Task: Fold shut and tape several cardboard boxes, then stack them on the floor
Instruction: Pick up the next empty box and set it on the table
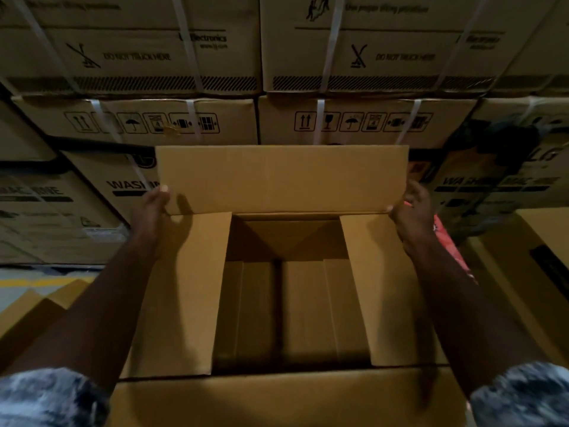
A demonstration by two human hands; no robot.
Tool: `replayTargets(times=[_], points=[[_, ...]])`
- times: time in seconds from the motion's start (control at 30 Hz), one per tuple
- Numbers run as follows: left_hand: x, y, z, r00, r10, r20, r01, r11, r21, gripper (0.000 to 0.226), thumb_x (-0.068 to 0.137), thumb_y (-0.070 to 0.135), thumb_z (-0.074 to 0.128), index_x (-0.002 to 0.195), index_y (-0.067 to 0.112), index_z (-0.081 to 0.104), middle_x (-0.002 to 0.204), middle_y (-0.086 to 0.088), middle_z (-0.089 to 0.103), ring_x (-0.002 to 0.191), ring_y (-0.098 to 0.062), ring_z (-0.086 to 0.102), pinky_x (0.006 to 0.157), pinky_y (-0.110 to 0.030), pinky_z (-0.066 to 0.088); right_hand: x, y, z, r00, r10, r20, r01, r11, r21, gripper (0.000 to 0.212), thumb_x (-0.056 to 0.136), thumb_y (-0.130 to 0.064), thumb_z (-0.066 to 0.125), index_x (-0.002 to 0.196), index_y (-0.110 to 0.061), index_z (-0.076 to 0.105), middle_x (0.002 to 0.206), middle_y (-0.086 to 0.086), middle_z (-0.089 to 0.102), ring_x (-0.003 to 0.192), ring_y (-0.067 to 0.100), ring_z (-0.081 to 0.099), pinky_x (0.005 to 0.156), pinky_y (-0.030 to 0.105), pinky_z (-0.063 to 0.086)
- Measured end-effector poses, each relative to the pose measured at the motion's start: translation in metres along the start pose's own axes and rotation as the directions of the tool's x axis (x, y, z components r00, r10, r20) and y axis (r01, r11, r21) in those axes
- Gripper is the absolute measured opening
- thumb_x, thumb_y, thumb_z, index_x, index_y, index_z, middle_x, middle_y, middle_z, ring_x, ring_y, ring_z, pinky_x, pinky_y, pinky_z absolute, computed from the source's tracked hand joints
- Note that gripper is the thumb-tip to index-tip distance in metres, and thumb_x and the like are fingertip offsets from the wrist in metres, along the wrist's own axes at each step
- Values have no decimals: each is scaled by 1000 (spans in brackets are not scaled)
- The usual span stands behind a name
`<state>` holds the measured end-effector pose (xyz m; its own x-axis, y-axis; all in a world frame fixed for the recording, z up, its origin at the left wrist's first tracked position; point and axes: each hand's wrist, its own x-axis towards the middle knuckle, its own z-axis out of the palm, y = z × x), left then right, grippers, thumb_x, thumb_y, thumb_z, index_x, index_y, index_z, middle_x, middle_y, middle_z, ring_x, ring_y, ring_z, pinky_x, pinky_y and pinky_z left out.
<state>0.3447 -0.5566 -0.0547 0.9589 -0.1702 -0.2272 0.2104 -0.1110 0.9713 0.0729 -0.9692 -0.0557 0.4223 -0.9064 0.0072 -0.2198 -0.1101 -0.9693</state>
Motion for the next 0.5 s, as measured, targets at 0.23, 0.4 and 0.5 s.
replayTargets(times=[0.23,0.4,0.5], points=[[-10,-5,-9,990,-65,126,117,873,-474,51,91,66,48,102,21,71,103,-1,73,100,-15,67,90,-30,54,6,9,-25,969,212,130,-244,720,650,23,71,-34,66,75,-12,58,80,8,62,84,24,65,77,35,54],[-6,-3,-30,961,-103,258,171,950,-259,38,93,56,62,101,19,70,101,-1,68,98,-21,62,79,-33,55,11,5,-39,901,116,418,-250,926,281,33,86,-40,72,74,-9,65,73,7,65,71,21,62,65,31,57],[-11,-13,-46,914,-136,382,108,990,93,41,94,36,65,134,30,59,134,-8,59,115,-32,63,83,-44,57,23,8,-62,803,46,594,82,979,-186,26,76,-19,85,97,-13,72,99,-10,74,89,1,67,80,25,50]])
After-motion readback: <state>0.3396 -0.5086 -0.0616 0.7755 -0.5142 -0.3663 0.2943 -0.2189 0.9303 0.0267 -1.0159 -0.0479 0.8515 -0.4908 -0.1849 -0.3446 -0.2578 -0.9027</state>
